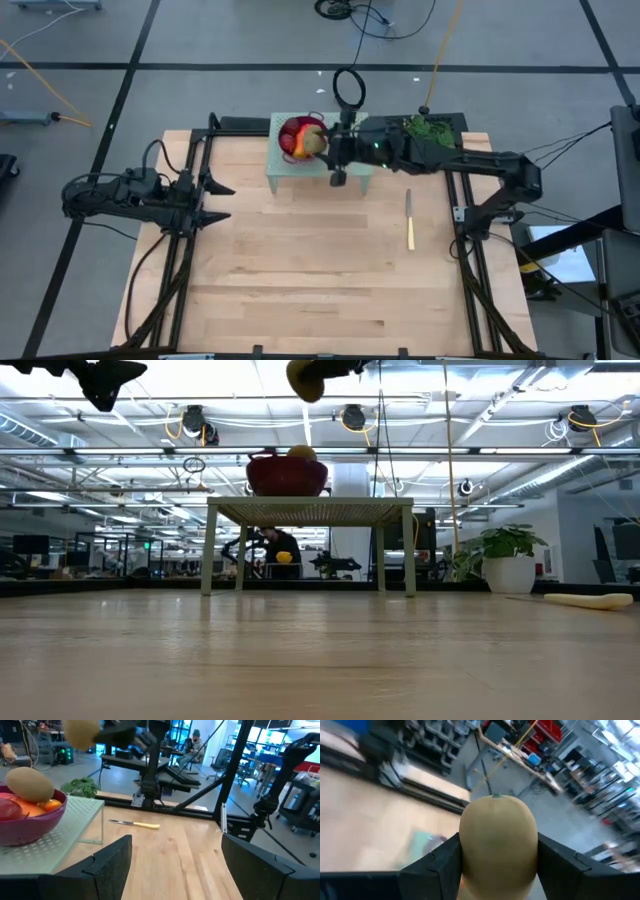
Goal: Pick & Place Fruit
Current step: Put the kiwi into the violet strainer bowl on the shelf
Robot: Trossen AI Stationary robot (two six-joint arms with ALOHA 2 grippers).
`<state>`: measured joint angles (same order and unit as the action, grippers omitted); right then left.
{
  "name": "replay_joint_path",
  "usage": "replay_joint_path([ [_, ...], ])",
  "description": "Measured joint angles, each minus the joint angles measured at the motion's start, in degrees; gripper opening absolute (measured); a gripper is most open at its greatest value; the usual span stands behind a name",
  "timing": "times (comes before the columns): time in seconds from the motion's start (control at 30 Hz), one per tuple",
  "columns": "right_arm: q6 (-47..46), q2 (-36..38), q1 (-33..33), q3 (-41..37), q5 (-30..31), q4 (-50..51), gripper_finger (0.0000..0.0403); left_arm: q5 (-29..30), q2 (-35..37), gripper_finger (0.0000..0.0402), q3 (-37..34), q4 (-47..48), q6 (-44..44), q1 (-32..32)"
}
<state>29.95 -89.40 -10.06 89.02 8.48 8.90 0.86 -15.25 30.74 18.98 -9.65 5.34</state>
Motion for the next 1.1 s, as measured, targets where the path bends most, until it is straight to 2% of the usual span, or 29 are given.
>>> replay_joint_path([
  [0.23, 15.18, -3.77, -4.99, 3.57, 0.30, 0.68, 0.0201, 0.48, 0.00, 0.0308, 0.00, -0.03, 0.53, -0.02],
  [0.47, 25.35, -7.72, -8.40, 7.09, 0.32, 0.81, 0.0201, 0.63, -0.02, 0.0308, 0.00, -0.02, 0.51, -0.02],
  [0.77, 29.56, -11.94, -8.69, 13.20, 0.23, 3.27, 0.0201, 0.63, 0.00, 0.0308, 0.00, -0.12, 0.37, -0.01],
  [1.1, 31.25, -12.00, -7.85, 13.85, 0.25, 5.36, 0.0201, 0.66, 0.00, 0.0308, 0.00, -0.98, 0.49, -0.02],
])
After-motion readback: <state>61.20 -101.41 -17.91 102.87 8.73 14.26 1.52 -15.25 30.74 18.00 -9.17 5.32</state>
